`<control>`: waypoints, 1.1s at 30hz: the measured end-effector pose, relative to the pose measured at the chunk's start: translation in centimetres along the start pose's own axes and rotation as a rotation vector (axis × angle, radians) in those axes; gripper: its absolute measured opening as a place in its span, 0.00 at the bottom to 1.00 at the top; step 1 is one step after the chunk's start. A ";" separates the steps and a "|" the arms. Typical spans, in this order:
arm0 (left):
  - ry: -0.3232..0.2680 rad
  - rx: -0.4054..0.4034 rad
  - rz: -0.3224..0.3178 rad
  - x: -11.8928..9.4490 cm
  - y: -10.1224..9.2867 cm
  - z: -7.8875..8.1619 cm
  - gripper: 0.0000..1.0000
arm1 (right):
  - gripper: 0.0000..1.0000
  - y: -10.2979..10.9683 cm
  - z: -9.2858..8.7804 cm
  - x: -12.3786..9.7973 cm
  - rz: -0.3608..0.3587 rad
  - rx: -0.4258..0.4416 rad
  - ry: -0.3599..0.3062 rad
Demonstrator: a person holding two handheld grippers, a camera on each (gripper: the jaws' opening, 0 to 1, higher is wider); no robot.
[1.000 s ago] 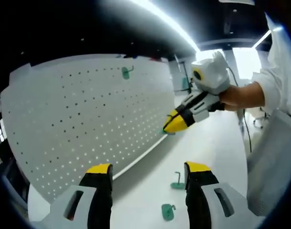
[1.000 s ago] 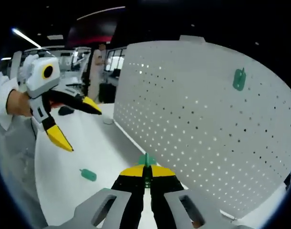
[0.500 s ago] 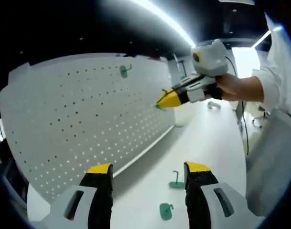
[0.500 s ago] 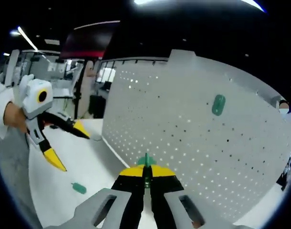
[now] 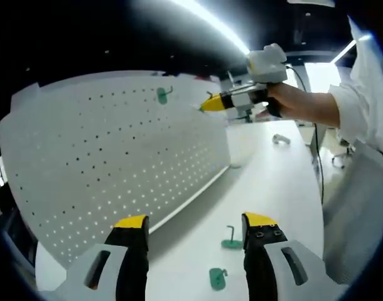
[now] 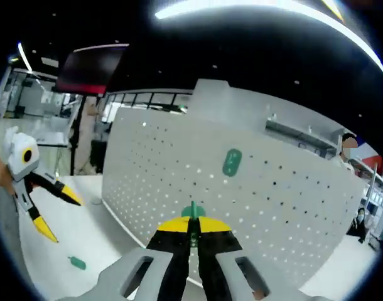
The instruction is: Insert the hook assembly into the mounting plate slot until the hook locks in place.
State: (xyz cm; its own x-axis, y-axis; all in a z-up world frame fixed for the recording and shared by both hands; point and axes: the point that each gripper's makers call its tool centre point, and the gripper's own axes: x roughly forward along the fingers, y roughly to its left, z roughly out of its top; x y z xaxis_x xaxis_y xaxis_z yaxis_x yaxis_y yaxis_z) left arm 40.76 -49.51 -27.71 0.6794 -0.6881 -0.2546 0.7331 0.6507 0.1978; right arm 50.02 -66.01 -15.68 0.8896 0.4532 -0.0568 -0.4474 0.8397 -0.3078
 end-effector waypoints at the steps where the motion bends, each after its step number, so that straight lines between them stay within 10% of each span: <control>1: 0.001 0.000 -0.001 0.0 0.0 0.0 0.61 | 0.01 -0.3 0.2 0.0 -0.010 0.001 -0.007; 33: -0.007 -0.007 -0.005 0.0 0.1 0.1 0.59 | 0.01 -6.1 5.7 1.3 -0.263 -0.032 -0.243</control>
State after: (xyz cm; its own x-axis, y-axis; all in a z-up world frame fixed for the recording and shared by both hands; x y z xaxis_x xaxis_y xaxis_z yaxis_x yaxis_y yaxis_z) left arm 40.89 -49.48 -27.60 0.6759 -0.6937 -0.2490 0.7364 0.6494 0.1899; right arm 53.41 -68.85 -8.47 0.9244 0.2842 0.2545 -0.1997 0.9289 -0.3118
